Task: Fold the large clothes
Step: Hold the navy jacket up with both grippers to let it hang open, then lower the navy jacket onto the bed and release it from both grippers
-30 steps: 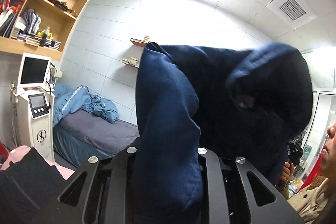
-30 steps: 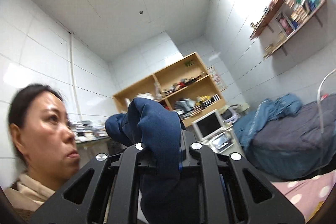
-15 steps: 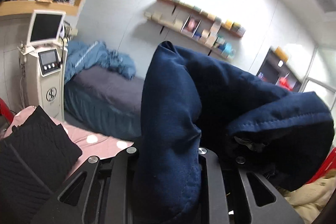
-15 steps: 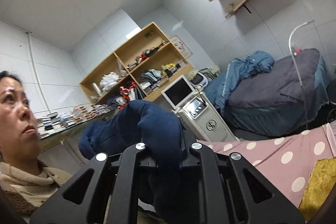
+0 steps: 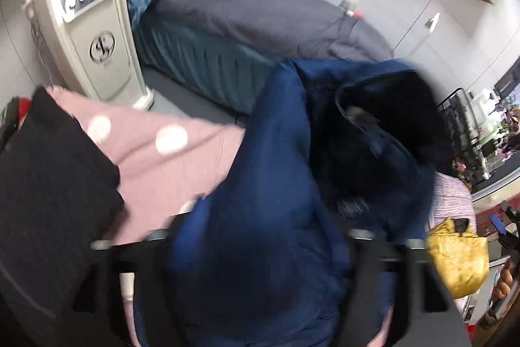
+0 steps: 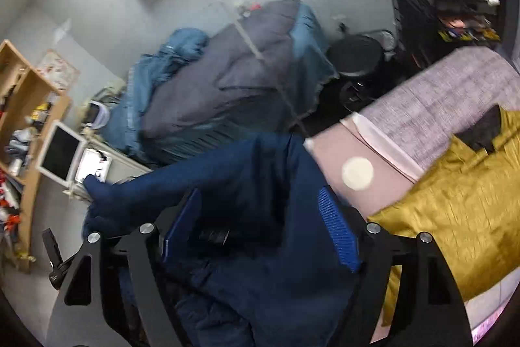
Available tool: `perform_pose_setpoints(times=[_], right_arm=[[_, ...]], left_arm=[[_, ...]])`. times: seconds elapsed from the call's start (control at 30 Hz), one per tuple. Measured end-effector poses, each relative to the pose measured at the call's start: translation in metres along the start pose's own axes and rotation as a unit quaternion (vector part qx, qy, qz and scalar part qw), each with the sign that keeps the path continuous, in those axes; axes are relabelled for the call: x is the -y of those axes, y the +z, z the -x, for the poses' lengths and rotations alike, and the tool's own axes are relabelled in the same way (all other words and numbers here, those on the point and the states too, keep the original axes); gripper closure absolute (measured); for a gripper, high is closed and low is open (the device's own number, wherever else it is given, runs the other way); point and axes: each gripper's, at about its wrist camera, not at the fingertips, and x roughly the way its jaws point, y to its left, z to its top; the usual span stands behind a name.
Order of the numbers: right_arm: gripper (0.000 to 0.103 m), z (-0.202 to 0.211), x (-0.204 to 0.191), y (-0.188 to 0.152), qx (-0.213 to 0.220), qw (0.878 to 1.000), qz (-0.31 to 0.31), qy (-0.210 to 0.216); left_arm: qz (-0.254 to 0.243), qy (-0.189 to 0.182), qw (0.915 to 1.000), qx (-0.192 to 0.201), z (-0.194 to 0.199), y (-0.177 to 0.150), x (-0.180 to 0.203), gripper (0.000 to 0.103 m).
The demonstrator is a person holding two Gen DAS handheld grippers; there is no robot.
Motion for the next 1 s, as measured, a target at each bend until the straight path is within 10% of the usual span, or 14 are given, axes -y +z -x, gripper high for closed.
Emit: perform_pose_setpoints(times=[0.23, 0.53, 0.7, 0.87, 1.0], right_arm=[[0.028, -0.050, 0.042, -0.094, -0.110, 0.991, 0.015, -0.074], [0.028, -0.070, 0.039, -0.196, -0.153, 0.961, 0.143, -0.181], [0.028, -0.079, 0.009, -0.229, -0.166, 0.947, 0.217, -0.169], [0.028, -0.093, -0.038, -0.264, -0.134, 0.903, 0.368, -0.178], [0.028, -0.117, -0.052, -0.281, -0.122, 0.853, 0.456, -0.223]], left_arm=[[0.062, 0.012, 0.9979, -0.012, -0.021, -0.050, -0.047, 0.007], [0.004, 0.077, 0.9964, -0.036, -0.003, -0.157, -0.057, 0.007], [-0.027, 0.054, 0.9957, -0.071, -0.012, -0.206, -0.032, 0.007], [-0.117, -0.009, 0.9885, -0.096, -0.023, -0.242, 0.033, 0.007], [-0.247, -0.008, 0.9611, -0.124, -0.046, -0.270, 0.087, 0.007]])
